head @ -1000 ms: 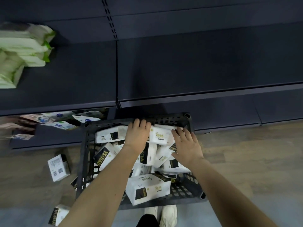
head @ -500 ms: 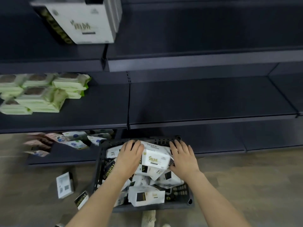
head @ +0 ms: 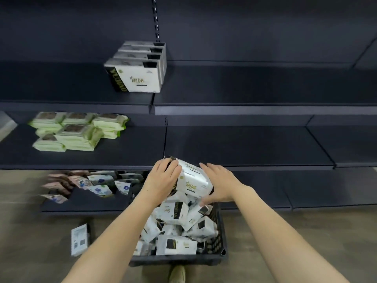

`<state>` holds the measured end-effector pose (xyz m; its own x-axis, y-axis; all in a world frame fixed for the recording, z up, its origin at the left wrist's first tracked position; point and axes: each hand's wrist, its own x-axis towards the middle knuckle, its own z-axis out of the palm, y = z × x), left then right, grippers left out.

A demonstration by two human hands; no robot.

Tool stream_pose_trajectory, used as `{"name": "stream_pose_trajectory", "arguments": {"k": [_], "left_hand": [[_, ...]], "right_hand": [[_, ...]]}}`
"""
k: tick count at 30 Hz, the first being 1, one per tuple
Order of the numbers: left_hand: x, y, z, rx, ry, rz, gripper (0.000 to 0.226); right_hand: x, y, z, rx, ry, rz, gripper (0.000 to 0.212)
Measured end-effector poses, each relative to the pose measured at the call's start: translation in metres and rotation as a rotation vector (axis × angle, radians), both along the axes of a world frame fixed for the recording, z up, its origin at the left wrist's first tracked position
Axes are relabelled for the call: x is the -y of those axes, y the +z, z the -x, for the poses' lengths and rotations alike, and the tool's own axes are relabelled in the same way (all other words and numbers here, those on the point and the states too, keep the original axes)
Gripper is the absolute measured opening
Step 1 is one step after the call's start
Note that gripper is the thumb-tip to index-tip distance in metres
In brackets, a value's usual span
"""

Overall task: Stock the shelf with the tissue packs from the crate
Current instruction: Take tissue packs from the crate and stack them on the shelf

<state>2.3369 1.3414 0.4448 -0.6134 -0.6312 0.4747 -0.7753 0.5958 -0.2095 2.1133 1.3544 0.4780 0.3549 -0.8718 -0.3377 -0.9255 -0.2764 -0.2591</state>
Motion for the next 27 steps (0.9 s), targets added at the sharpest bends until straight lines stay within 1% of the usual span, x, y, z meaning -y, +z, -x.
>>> {"name": "stream_pose_trajectory", "arguments": {"k": [2,4,6,10,13,16,19,23,27], "left_hand": [[0.003,0.019,0.002,-0.009,-0.026,0.060,0.029],[0.007,0.038,0.004,-0.022,-0.052,0.134,0.026],[0.012,0.053,0.007,-0.038,-0.073,0.204,0.029],[0.025,0.081,0.013,-0.070,-0.092,0.279,0.034],[0.038,0.101,0.014,-0.096,-0.093,0.290,0.039],[0.049,0.119,0.011,-0.101,-0.093,0.272,0.052],[0.063,0.138,0.009,-0.109,-0.061,0.245,0.061],[0.085,0.159,0.007,-0.100,-0.003,0.117,0.072],[0.104,0.169,0.005,-0.117,0.010,-0.023,0.071]], "right_hand": [[0.004,0.024,-0.002,0.112,-0.052,0.043,0.126],[0.008,0.048,-0.004,0.183,-0.070,0.067,0.125],[0.012,0.069,-0.005,0.244,-0.096,0.066,0.124],[0.022,0.097,-0.003,0.336,-0.161,0.044,0.121],[0.033,0.116,-0.002,0.361,-0.173,0.026,0.120],[0.048,0.132,-0.005,0.366,-0.170,0.064,0.116],[0.064,0.147,-0.008,0.364,-0.165,0.150,0.112],[0.087,0.165,-0.010,0.299,-0.158,0.352,0.107],[0.108,0.177,-0.010,0.150,-0.119,0.594,0.100]]}}
